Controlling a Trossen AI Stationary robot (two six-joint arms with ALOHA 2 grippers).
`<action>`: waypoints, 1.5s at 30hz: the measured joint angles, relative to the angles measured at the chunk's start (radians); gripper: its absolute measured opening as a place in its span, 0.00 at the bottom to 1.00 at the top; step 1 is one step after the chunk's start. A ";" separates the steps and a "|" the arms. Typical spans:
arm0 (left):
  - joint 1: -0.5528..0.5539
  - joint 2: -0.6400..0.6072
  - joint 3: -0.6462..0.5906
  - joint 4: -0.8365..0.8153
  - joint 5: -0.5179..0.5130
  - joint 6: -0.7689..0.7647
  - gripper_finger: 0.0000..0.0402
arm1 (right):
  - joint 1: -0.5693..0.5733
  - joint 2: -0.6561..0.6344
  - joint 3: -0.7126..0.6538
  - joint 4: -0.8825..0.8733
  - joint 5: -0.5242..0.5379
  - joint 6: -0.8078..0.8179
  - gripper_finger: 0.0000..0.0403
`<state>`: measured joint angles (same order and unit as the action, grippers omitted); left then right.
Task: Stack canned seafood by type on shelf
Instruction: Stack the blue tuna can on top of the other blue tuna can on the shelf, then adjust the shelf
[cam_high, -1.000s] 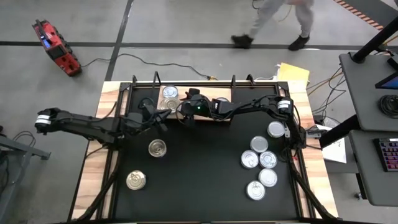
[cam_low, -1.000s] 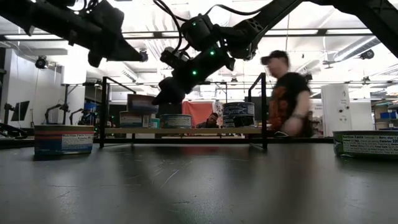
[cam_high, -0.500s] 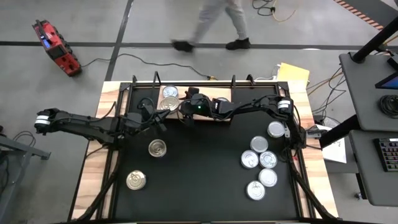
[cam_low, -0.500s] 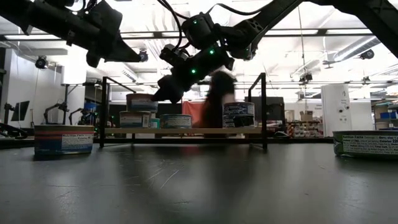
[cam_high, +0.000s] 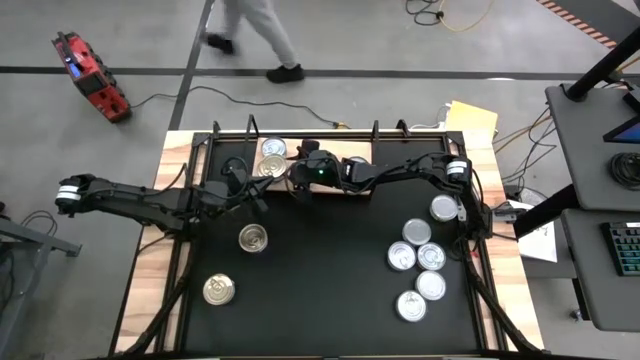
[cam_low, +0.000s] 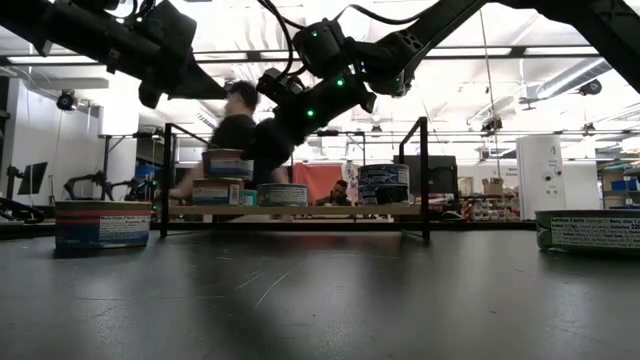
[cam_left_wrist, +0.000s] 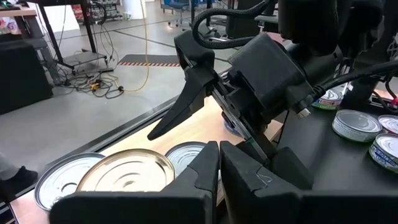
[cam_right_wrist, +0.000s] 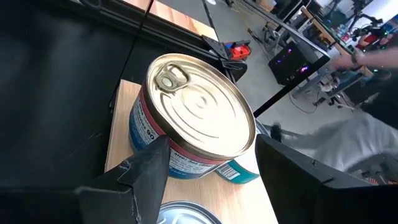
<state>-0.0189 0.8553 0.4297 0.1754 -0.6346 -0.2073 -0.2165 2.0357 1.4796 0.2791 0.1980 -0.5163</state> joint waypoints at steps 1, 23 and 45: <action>0.000 -0.001 0.000 0.001 0.000 0.000 0.00 | 0.000 0.000 0.000 0.002 -0.007 0.000 0.56; -0.002 -0.007 0.000 0.011 0.053 0.004 0.00 | 0.007 0.087 0.042 0.097 0.110 -0.087 0.57; -0.121 -0.090 0.000 -0.050 0.123 0.019 0.00 | 0.047 -0.171 0.099 -0.488 0.080 0.041 0.54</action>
<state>-0.1401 0.7655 0.4297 0.1252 -0.5113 -0.1883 -0.1690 1.8652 1.5781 -0.2094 0.2784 -0.4756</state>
